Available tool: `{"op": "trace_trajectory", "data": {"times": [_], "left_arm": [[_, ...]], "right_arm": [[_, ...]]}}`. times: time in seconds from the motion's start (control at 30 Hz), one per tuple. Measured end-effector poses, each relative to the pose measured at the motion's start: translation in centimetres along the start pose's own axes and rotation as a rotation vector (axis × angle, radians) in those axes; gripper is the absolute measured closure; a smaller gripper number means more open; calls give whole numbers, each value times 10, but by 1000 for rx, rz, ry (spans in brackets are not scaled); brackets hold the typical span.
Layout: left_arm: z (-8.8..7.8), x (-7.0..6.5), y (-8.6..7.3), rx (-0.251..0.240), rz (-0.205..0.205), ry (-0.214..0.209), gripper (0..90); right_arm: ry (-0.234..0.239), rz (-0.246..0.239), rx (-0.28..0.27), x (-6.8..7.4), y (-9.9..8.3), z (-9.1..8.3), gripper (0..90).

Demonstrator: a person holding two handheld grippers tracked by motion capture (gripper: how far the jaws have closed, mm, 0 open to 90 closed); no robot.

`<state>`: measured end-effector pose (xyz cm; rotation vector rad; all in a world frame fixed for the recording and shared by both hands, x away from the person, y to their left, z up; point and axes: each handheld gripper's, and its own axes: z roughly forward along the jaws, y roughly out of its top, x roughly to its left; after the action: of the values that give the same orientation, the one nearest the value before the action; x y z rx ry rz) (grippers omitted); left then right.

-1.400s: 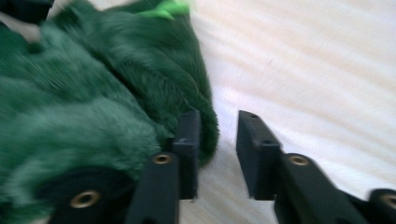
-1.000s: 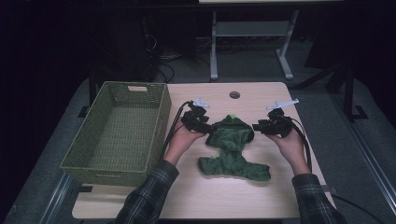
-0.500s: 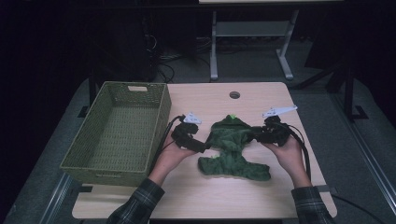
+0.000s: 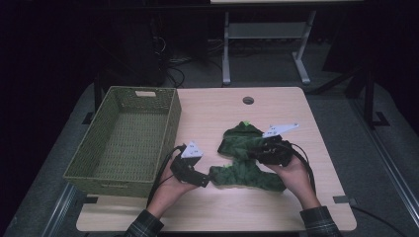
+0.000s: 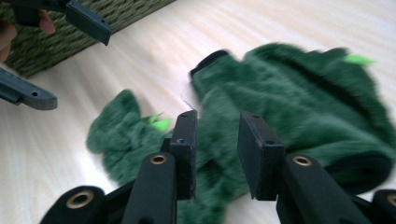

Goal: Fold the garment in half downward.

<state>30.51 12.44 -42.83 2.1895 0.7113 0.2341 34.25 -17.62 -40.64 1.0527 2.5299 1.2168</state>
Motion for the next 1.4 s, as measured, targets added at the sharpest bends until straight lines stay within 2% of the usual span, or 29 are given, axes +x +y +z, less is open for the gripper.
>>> {"op": "trace_trajectory", "data": {"times": [0.07,0.2,0.37,0.4,0.57,0.67,0.77,0.8,0.87,1.0,1.07,1.17,1.33,1.4], "left_arm": [[-1,-6,-6,13,7,-5,127],[0,-17,-17,35,9,-17,127],[3,-27,-29,71,9,-20,127],[5,-28,-32,81,18,-15,127],[8,-29,-41,115,23,-2,127],[9,-28,-46,120,38,12,127],[11,-29,-49,122,52,17,126],[11,-29,-50,123,67,26,127],[11,-28,-51,118,68,27,127],[11,-25,-56,69,82,15,126],[11,-24,-57,53,84,9,126],[11,-24,-58,53,84,8,126],[11,-24,-58,52,83,7,126],[11,-24,-58,52,83,6,125]], "right_arm": [[11,-9,13,7,-1,3,685],[36,-23,0,19,-1,6,709],[79,-61,8,36,1,15,725],[88,-77,4,40,2,18,725],[138,-128,33,61,7,33,731],[156,-159,40,70,9,43,739],[174,-182,72,81,8,55,750],[174,-191,77,83,8,58,751],[167,-213,91,88,8,65,754],[141,-236,110,94,8,76,754],[112,-244,117,95,8,80,749],[106,-227,129,95,7,87,739],[60,-261,177,95,2,102,739],[47,-254,178,96,1,104,762]]}}
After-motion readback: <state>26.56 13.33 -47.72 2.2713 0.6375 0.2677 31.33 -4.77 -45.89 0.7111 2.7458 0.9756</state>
